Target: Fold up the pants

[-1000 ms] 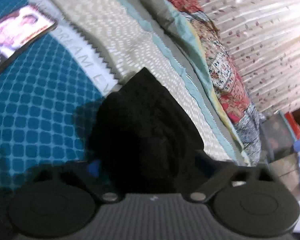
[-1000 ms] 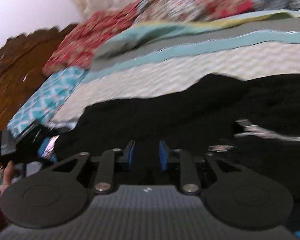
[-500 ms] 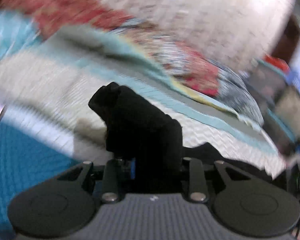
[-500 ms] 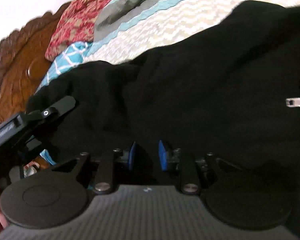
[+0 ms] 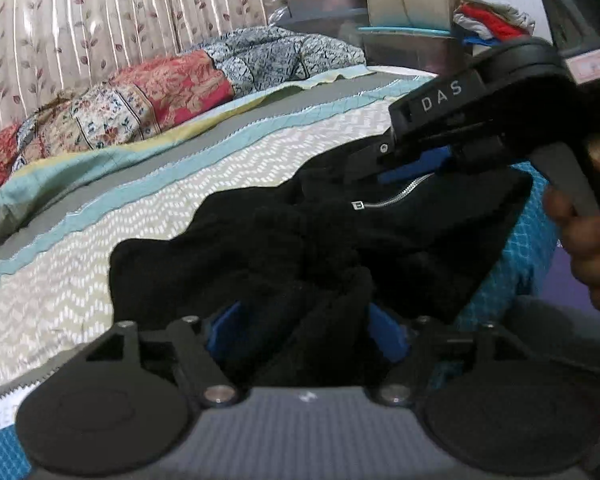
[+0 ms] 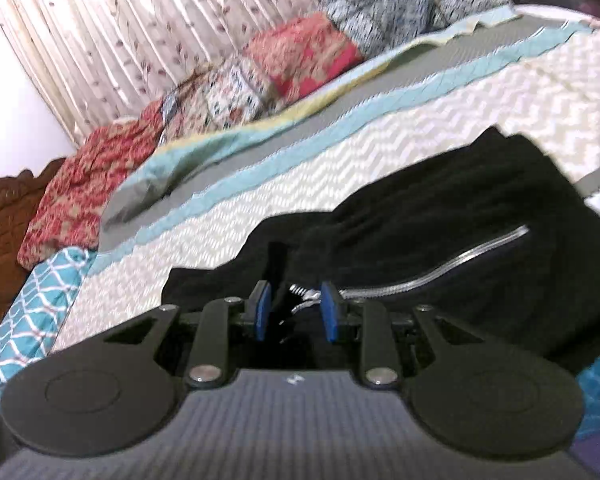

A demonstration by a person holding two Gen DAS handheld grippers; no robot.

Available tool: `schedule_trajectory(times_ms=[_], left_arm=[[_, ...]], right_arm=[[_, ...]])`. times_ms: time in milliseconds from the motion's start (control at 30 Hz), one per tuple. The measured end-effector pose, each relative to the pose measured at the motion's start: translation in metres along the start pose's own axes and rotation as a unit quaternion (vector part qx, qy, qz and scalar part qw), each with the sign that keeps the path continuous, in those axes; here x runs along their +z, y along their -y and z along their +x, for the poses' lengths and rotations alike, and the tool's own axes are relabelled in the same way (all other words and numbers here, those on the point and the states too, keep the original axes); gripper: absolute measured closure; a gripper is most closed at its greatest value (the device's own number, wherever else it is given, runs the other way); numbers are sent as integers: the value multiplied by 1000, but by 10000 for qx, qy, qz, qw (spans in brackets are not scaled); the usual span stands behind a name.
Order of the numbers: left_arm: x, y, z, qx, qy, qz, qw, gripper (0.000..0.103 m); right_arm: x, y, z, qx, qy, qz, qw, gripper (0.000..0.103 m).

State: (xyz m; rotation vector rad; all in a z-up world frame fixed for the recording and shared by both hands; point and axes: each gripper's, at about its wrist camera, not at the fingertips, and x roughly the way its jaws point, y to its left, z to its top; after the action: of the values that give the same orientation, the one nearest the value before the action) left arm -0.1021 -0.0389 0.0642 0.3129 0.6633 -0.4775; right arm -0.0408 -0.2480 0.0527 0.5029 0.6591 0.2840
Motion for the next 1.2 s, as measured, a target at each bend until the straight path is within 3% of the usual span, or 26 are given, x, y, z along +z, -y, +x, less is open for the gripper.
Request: schedule_trajectory(times_ms=[133,233,300,400,433,567,700,867,1000,1200], left_arm=[[6,-26,-25,-97,247,-710,9971,32],[7,-55,-34,-133,380,-1451,9886,32],[5,-72,-32,-157,320,-1910,9809,33],[2,-87,-22,-145,120,-2332,9723,35],[1,-88,-19,-183,81,-2427,9699,35],[6,-86,-15,-274,70,-2440,9694,35],[17,-79,-14,-326,129,-2357,9712,34],[37,-70,0,-388,83,-2236,9739,33],[49,-55,26,-28,-420,-2098,9768,33],[38,-44,43,280,-985,-2329,9671,26]], right_arm=[[0,-15,5,363,95,-371,9986,72],[0,-18,17,666,2,-648,9957,71],[-4,-18,28,764,-249,-755,9939,71],[-24,-3,63,448,-1093,-782,9899,65],[-30,9,69,445,-1151,-639,9903,66],[-20,20,61,658,-1177,-359,9902,65],[-15,30,37,923,-901,47,9916,57],[-5,57,8,674,-397,342,9963,55],[-5,83,-10,368,-120,716,9967,54],[-12,91,-13,138,-153,883,9959,54]])
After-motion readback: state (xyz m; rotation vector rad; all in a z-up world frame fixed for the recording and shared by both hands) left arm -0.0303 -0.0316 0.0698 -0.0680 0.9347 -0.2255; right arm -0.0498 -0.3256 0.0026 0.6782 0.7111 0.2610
